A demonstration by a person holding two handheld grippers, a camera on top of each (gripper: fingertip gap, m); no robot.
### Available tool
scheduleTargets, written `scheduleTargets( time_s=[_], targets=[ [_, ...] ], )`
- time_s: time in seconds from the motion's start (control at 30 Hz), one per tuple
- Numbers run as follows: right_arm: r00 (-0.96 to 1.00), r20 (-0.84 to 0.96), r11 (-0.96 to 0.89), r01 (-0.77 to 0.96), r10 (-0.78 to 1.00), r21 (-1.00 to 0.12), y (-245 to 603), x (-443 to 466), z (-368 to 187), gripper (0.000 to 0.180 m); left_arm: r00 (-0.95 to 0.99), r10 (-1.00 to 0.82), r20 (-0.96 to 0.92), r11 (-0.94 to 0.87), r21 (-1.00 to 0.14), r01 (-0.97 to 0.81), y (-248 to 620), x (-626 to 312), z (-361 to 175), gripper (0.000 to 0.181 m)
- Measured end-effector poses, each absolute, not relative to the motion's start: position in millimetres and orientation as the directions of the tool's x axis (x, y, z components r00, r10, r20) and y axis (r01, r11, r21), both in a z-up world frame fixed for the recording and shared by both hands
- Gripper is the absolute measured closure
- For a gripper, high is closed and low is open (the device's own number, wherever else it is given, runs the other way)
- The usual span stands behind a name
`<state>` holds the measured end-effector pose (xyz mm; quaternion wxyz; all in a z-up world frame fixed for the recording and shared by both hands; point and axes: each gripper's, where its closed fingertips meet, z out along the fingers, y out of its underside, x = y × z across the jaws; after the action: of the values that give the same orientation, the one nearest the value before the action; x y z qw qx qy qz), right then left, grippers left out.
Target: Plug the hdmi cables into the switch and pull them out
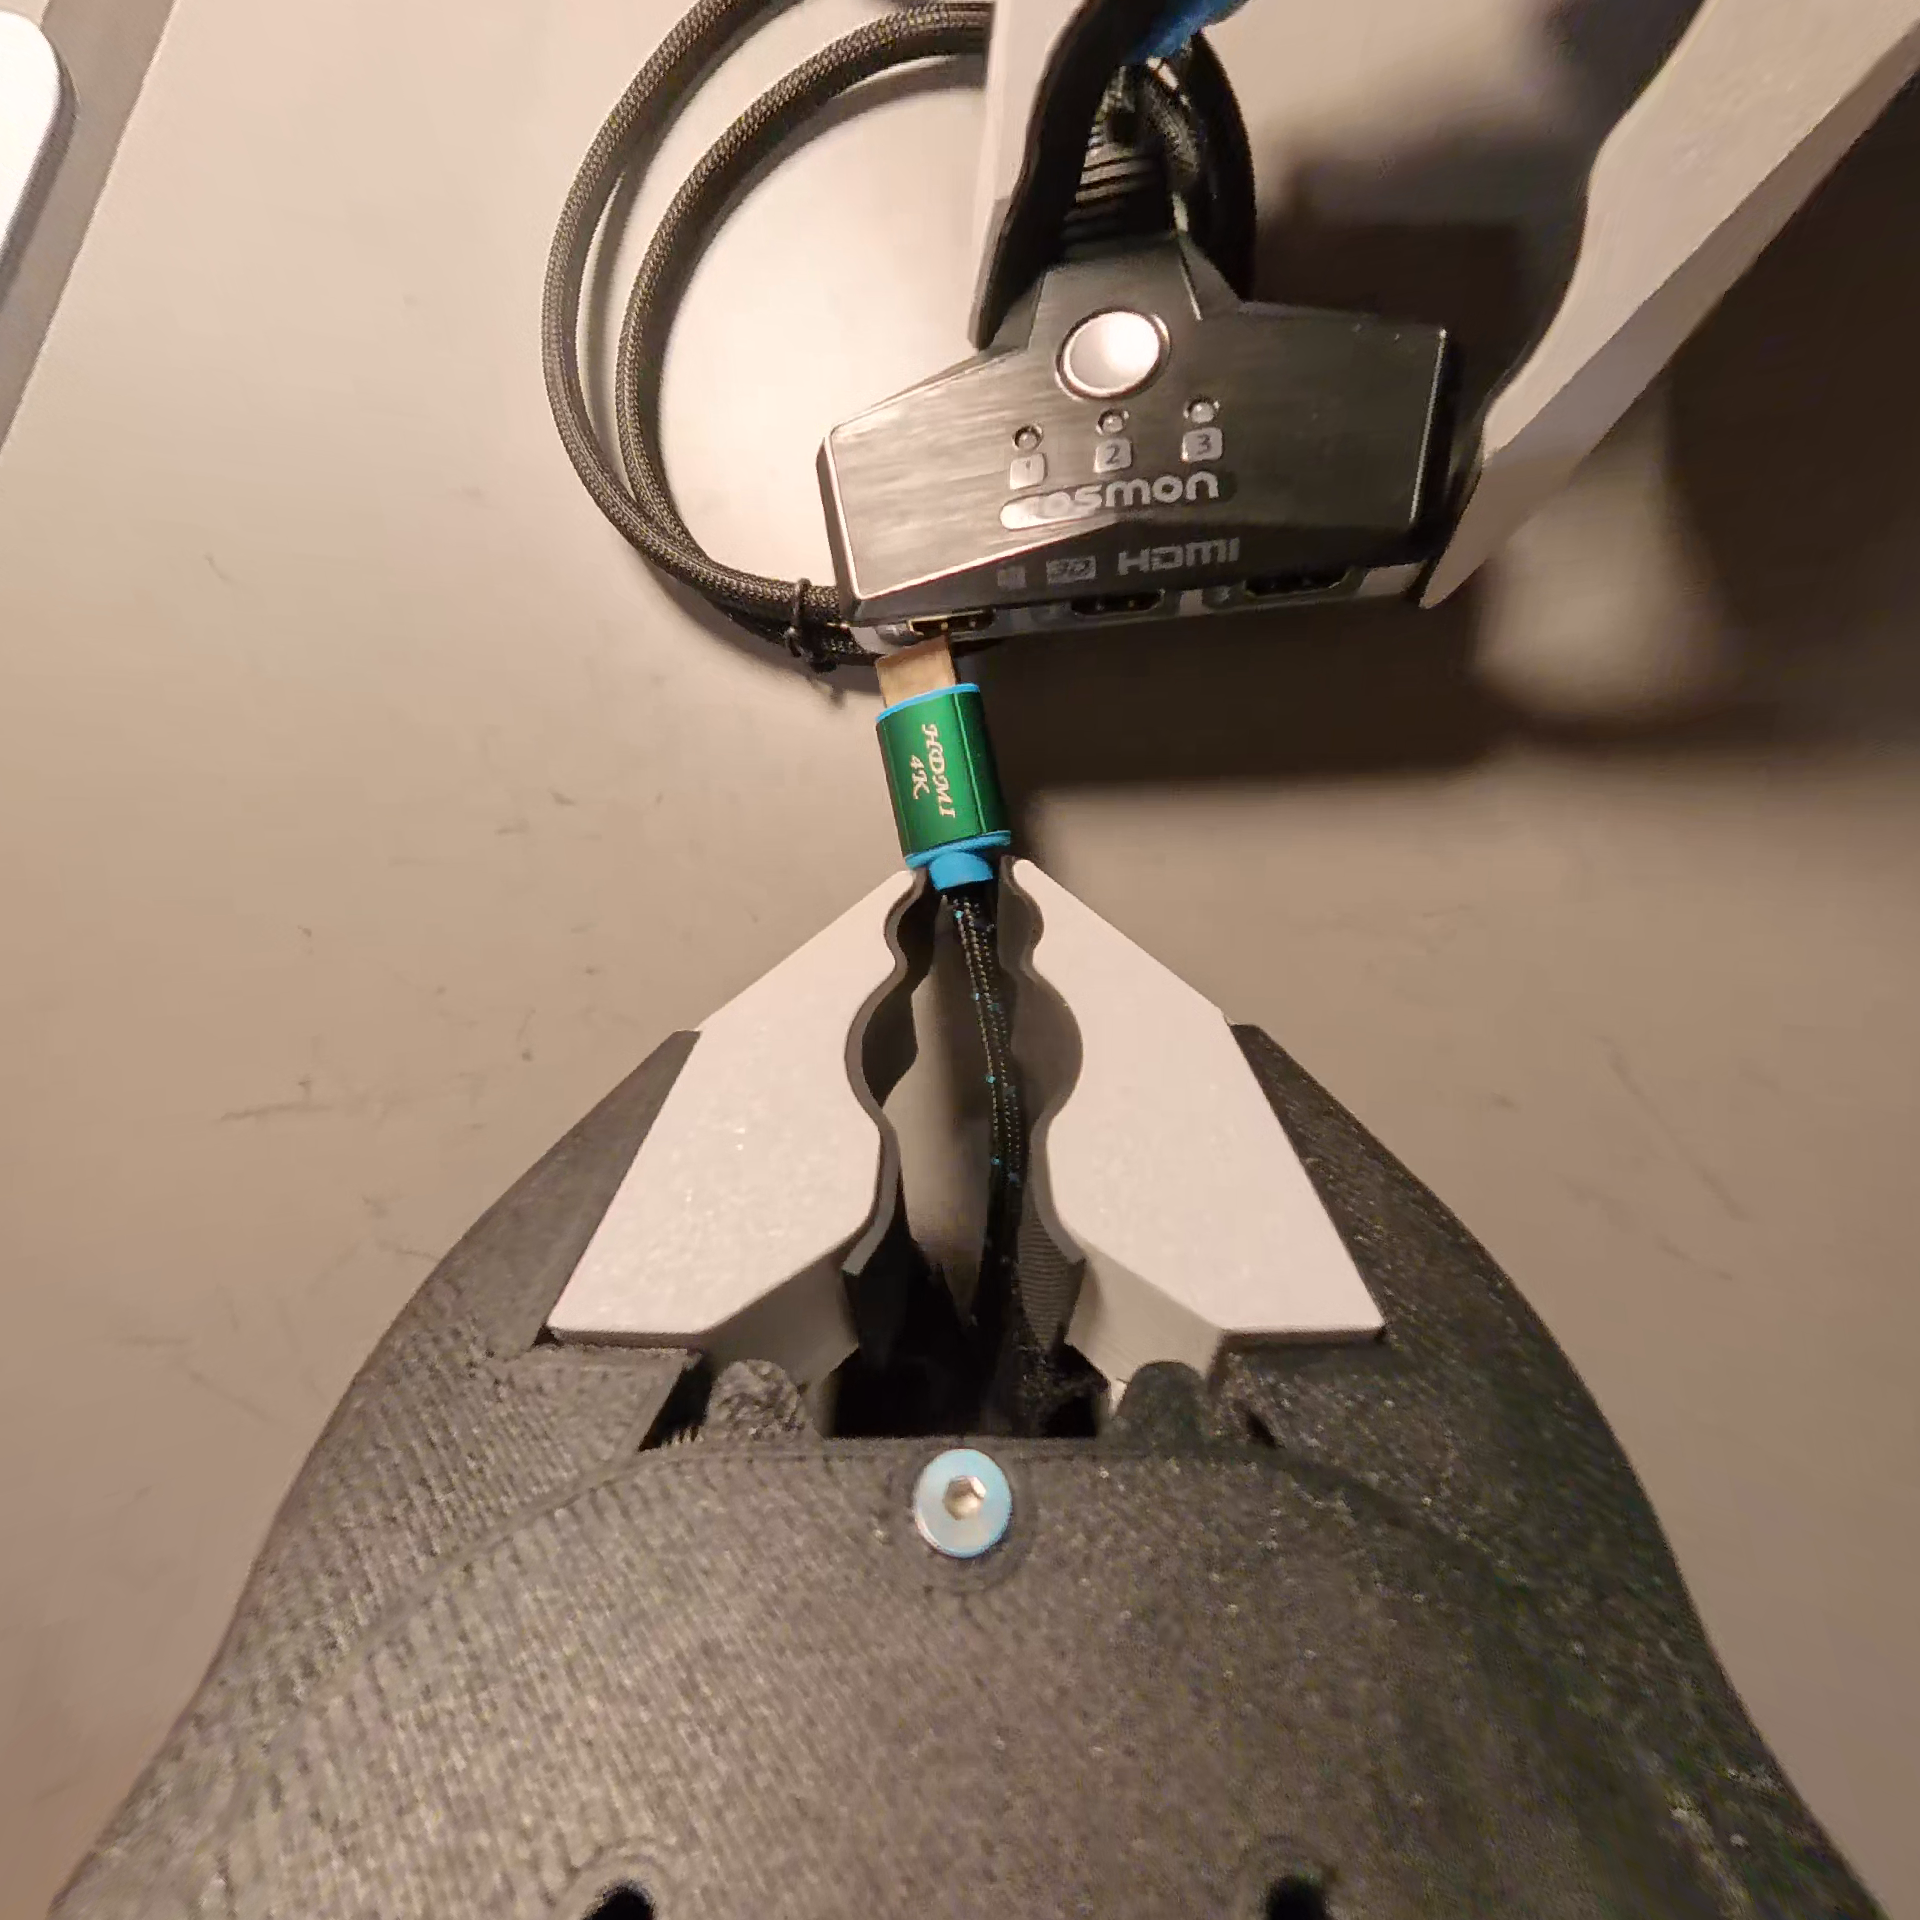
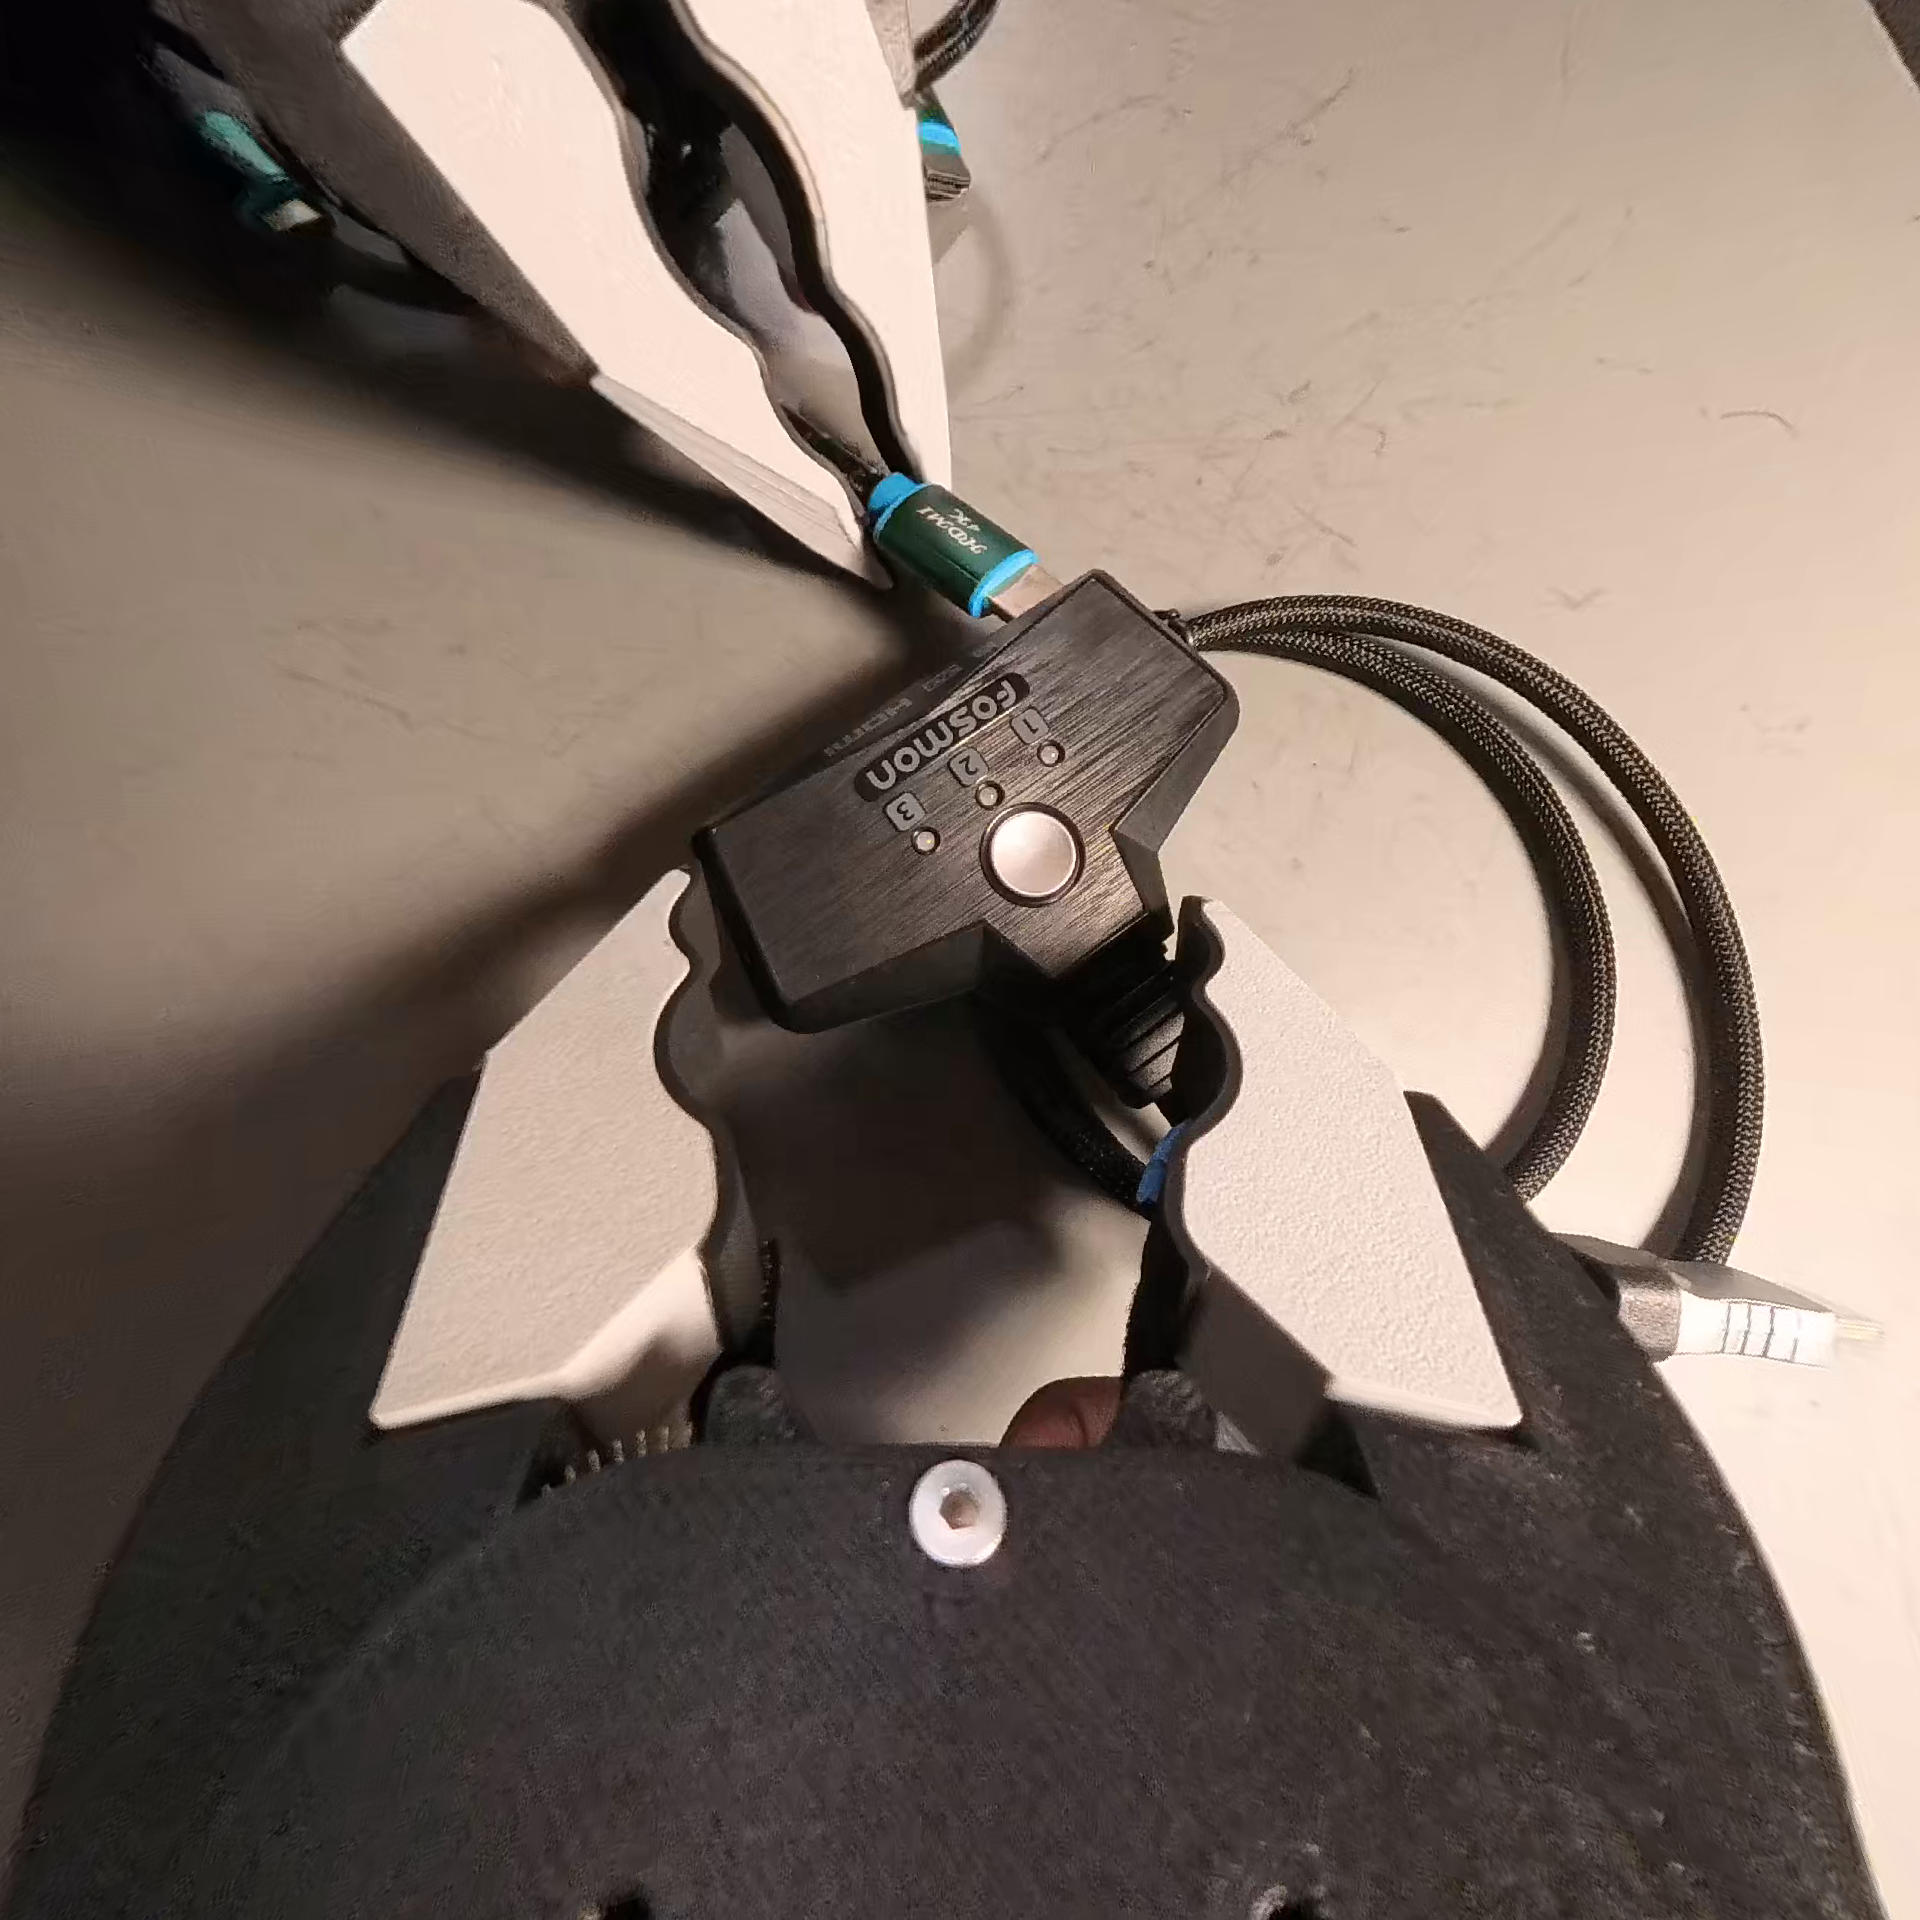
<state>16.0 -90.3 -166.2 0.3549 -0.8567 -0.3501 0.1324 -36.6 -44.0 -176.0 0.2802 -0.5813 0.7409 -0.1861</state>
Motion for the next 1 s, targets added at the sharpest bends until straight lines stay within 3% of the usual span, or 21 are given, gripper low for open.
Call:
scheduleTargets(
  time_s=[0.03,0.33,0.67,0.83,1.0],
  targets=[
    [0.72,0.023,-0.504,0.507,0.693,-0.699,-90,16,-166,0.089,-0.184,-0.958,-0.221,0.282,-0.596,-0.752,-45,-36,-176,0.169],
    [0.723,0.049,-0.505,0.528,0.689,-0.683,-89,16,-166,0.09,-0.337,-0.771,-0.54,0.596,-0.426,-0.681,-43,-35,-170,0.169],
    [0.702,0.076,-0.49,0.566,0.708,-0.663,-93,11,-167,0.091,-0.382,-0.675,-0.631,0.663,-0.291,-0.69,-34,-38,-169,0.17],
    [0.721,0.076,-0.505,0.552,0.689,-0.664,-91,11,-168,0.092,-0.299,-0.75,-0.589,0.582,-0.375,-0.722,-32,-35,-169,0.171],
    [0.735,0.055,-0.519,0.527,0.675,-0.673,-89,13,-168,0.093,-0.153,-0.928,-0.34,0.339,-0.597,-0.728,-36,-32,-172,0.168]
  ],
)
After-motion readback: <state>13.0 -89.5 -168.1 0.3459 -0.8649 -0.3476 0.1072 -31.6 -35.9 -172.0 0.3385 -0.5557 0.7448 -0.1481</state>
